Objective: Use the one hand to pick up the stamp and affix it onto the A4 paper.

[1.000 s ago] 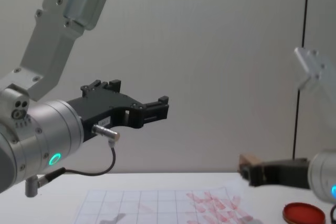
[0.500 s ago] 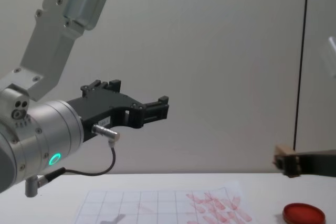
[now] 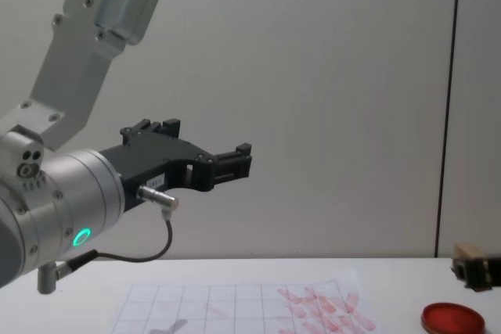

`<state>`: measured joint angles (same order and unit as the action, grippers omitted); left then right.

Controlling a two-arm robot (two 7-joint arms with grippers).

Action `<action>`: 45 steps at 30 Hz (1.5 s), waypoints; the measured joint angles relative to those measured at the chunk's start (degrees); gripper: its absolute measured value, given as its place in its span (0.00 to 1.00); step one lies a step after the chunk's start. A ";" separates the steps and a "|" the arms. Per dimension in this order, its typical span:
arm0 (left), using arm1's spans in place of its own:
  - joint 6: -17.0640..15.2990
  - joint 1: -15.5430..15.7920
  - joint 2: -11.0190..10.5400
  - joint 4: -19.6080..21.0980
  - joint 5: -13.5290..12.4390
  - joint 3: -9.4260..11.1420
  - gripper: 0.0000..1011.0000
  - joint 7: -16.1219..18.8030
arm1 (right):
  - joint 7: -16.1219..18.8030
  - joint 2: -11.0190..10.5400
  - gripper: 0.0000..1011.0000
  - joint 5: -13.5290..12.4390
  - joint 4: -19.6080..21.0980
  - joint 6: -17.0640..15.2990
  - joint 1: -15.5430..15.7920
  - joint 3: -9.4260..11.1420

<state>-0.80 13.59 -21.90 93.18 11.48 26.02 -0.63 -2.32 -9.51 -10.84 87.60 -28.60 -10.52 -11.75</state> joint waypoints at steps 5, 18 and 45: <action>0.00 0.00 0.00 0.00 0.00 0.00 0.99 0.00 | 0.21 -0.01 0.22 0.04 -2.35 0.45 -0.66 0.34; 0.00 0.00 0.00 0.00 0.00 0.00 0.99 0.00 | 1.73 0.60 0.22 0.82 -7.69 2.24 -2.51 0.45; 0.00 0.00 0.00 0.00 0.00 0.00 0.99 0.01 | 3.70 -0.22 0.95 1.12 -7.00 10.80 -1.66 1.58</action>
<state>-0.79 13.59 -21.89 93.18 11.48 26.02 -0.62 1.38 -9.73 -9.72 80.60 -17.80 -12.18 -10.17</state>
